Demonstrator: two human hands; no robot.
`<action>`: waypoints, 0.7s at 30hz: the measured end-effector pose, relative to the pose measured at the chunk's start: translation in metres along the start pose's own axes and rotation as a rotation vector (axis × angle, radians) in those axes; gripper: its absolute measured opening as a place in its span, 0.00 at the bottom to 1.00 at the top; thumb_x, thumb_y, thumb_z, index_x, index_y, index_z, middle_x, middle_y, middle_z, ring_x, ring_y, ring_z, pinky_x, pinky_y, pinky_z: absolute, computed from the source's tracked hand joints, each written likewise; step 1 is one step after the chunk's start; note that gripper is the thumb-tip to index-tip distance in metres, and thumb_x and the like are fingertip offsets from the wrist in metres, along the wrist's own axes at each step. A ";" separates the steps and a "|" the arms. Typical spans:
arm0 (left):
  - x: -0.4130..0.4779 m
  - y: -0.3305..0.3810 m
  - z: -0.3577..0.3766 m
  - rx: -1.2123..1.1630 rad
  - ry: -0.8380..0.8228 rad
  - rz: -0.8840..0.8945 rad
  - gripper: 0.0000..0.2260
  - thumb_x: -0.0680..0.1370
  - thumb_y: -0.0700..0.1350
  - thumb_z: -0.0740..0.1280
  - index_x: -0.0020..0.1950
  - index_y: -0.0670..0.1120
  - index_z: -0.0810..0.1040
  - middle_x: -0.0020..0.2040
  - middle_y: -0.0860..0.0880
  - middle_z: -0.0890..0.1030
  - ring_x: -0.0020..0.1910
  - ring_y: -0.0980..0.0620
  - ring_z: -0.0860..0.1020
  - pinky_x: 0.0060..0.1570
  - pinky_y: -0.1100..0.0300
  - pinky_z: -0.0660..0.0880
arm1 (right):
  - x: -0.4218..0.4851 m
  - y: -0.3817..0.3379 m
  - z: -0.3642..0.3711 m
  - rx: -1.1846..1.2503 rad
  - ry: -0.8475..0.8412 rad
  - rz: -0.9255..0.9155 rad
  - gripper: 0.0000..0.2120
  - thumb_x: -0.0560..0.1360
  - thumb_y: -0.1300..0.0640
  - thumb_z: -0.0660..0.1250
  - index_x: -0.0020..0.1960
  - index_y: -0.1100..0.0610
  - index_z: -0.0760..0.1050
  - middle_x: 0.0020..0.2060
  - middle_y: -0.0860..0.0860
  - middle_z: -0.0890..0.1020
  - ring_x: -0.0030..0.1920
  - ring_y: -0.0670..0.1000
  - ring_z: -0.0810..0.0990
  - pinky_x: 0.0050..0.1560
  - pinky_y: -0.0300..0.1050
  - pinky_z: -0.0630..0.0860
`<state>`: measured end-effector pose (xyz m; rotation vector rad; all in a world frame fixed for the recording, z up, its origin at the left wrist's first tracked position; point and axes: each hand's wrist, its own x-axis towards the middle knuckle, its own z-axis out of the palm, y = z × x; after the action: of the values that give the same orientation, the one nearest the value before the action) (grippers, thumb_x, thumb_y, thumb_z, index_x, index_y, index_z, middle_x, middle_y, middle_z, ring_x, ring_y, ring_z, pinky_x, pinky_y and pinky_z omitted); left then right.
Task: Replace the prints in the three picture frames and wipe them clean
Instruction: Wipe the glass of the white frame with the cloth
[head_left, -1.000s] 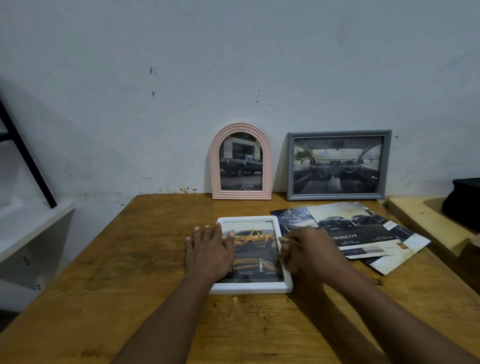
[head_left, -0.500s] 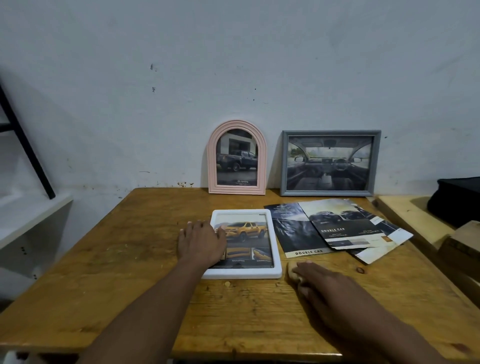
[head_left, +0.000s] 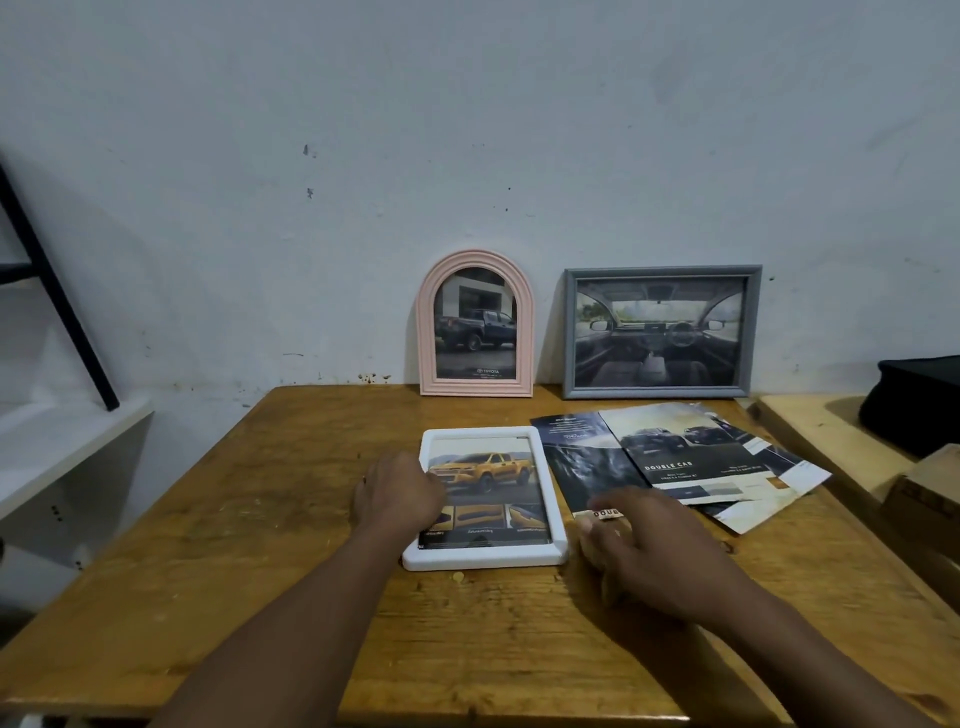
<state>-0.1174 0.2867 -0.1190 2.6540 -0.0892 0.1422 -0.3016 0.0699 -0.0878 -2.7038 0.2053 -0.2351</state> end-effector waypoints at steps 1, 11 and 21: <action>0.001 -0.001 -0.001 0.001 -0.007 -0.016 0.09 0.75 0.53 0.68 0.49 0.49 0.81 0.44 0.50 0.80 0.43 0.48 0.80 0.44 0.52 0.81 | 0.010 -0.002 0.000 0.041 0.026 0.034 0.16 0.80 0.40 0.61 0.63 0.45 0.76 0.57 0.40 0.77 0.59 0.45 0.76 0.58 0.46 0.75; 0.001 0.006 -0.033 0.019 -0.255 -0.041 0.11 0.76 0.50 0.74 0.46 0.53 0.71 0.43 0.52 0.77 0.41 0.54 0.79 0.43 0.57 0.79 | 0.097 -0.030 0.026 0.163 -0.132 0.260 0.12 0.78 0.49 0.68 0.53 0.58 0.77 0.50 0.53 0.83 0.47 0.51 0.82 0.46 0.46 0.82; 0.001 0.000 -0.039 -0.192 -0.179 -0.048 0.06 0.78 0.45 0.72 0.52 0.50 0.77 0.46 0.50 0.82 0.43 0.51 0.83 0.46 0.49 0.84 | 0.117 -0.041 0.030 0.315 -0.063 0.415 0.11 0.77 0.56 0.69 0.57 0.59 0.76 0.48 0.54 0.82 0.49 0.55 0.82 0.49 0.51 0.83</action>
<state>-0.1193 0.3051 -0.0844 2.4697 -0.0924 -0.1153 -0.1773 0.0978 -0.0822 -2.2900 0.6436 -0.0510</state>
